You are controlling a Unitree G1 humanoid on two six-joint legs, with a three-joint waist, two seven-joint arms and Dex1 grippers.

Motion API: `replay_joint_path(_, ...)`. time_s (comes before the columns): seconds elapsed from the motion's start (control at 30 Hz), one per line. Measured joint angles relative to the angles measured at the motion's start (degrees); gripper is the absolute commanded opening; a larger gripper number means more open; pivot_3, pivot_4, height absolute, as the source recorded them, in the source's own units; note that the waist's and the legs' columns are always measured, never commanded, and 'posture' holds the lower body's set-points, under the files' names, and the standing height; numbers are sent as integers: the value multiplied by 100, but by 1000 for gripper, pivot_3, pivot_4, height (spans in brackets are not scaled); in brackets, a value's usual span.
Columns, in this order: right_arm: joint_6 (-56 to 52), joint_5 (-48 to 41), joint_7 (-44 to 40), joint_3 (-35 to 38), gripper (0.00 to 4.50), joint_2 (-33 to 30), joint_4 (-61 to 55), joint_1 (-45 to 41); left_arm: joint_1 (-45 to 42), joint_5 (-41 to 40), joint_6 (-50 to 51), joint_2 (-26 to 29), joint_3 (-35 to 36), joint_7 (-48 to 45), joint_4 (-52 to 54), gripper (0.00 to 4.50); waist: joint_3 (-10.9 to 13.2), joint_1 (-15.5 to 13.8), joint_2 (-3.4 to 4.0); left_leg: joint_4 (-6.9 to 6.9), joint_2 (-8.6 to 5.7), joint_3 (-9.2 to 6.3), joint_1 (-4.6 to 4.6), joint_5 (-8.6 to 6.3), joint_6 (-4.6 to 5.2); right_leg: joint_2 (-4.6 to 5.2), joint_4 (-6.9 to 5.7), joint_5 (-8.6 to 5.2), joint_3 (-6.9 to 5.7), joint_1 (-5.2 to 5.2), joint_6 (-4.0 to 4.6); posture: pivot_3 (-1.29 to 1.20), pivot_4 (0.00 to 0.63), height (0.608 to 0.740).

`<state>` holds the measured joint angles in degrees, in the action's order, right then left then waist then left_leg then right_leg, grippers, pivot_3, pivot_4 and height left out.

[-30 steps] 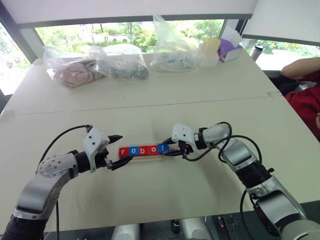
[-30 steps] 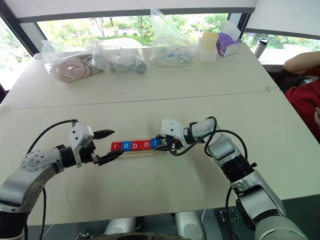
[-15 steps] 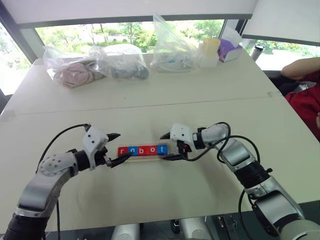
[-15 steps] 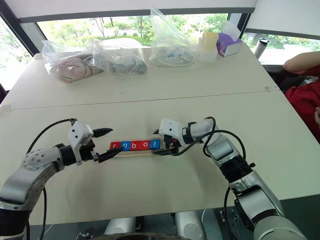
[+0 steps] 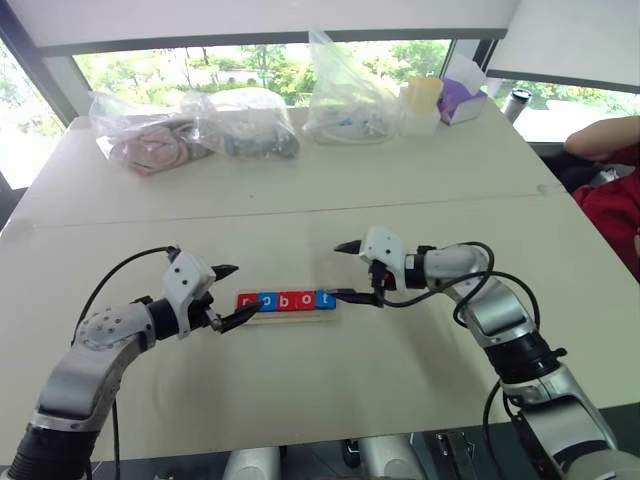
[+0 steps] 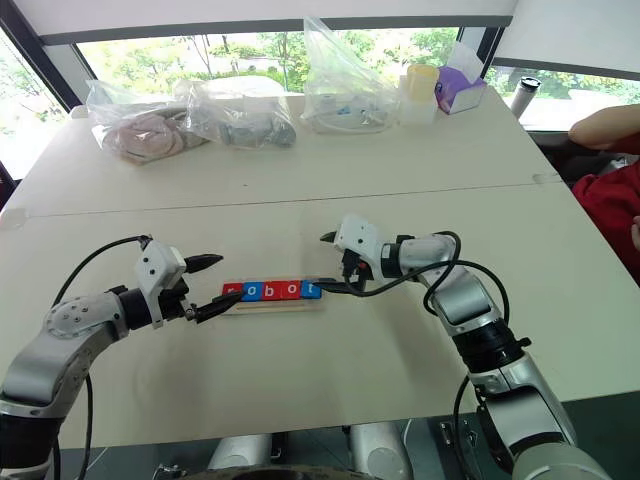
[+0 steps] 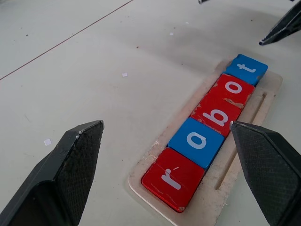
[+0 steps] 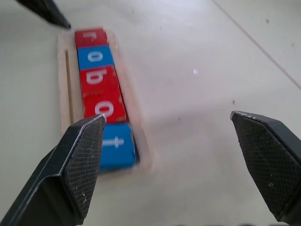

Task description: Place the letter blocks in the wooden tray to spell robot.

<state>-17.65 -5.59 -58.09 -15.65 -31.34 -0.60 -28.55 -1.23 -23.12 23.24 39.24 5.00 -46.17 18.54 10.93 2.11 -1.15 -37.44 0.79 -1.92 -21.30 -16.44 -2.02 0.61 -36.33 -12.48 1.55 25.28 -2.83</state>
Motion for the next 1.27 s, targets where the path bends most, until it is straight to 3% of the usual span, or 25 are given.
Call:
replay_joint_path(0.7, 459, 423, 112, -248, 4379, 273, 445, -10, -66, 6, 4, -104, -18, 32, -6, 4500, 0, 29, 0, -3, 2, -1, 3, 0, 0, -3, -8, 2, 0, 0, 0, 0, 150, 740)
replay_joint_path(0.97, 541, 548, 124, -241, 4379, 44, 371, -35, 68, -3, 23, -100, 13, 75, 41, 4500, 0, 23, 0, -8, 1, 0, 1, 0, 0, -1, -8, 2, 0, -1, 0, 0, 150, 740)
replay_joint_path(1.1, 115, 401, 172, 171, 4379, -277, -192, 177, 367, -153, 195, -42, 345, 115, 119, 4500, 0, 11, 0, -9, 2, -2, 0, 0, 0, -1, -8, 1, 0, -1, 0, 0, 150, 740)
replay_joint_path(1.27, -1465, -967, 377, 1420, 4379, -227, -1511, 861, 905, -529, 494, 69, 1165, 194, 546, 4500, -2, 9, -2, -7, 5, -4, 1, 0, 0, -2, -8, 1, -1, -3, 0, 0, 150, 740)
